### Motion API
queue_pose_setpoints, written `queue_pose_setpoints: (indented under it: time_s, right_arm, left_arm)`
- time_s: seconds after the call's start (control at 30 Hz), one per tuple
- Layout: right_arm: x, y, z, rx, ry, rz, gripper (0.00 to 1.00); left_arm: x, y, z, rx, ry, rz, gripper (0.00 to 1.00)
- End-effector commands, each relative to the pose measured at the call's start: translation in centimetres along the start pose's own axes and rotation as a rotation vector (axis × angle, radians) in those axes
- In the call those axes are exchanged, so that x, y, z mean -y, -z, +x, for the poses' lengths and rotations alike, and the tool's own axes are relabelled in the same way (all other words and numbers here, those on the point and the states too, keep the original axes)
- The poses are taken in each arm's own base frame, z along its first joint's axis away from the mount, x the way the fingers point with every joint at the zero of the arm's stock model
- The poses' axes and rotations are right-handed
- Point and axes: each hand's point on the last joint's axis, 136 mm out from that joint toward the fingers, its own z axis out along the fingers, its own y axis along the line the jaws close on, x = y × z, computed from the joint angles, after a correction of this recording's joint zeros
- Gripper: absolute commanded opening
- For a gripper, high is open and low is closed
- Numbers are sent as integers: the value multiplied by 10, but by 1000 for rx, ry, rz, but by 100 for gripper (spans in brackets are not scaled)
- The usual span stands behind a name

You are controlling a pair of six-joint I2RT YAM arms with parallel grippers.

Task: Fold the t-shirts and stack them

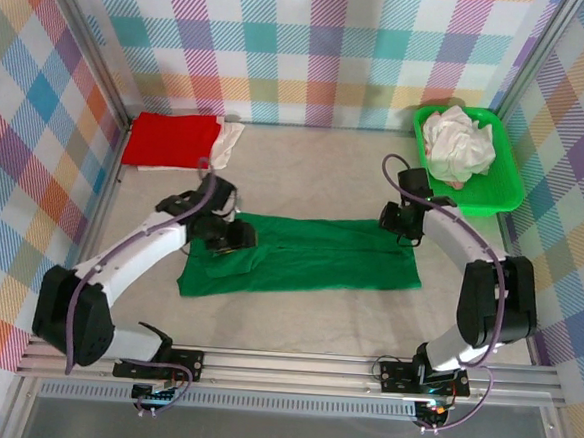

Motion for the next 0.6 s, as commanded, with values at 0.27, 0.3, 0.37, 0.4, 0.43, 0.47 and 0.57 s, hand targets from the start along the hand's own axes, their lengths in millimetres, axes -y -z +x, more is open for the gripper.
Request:
queue_pose_setpoints:
  time_s: [0.27, 0.3, 0.37, 0.4, 0.43, 0.47, 0.57]
  right_arm:
    - [43, -50, -5, -125, -98, 122, 53]
    - [41, -54, -6, -133, -100, 107, 53]
    - [36, -60, -7, -154, -98, 82, 51]
    - [34, -60, -9, -149, -96, 75, 49]
    - [32, -59, -12, -139, -100, 66, 47]
    - [30, -60, -13, -130, -102, 53, 42]
    - [20, -64, -15, -144, -107, -1, 35]
  left_arm:
    - [-12, -55, 3, -50, -184, -161, 45]
    - [-14, -55, 3, -44, -186, -170, 45]
    - [-22, -56, 2, -38, -185, -207, 45]
    - [-25, -56, 2, -36, -183, -224, 44]
    - [-28, -56, 2, -35, -180, -233, 44]
    - [-29, -58, 4, -39, -175, -236, 44]
    - [-38, -62, 9, -41, -149, -252, 44]
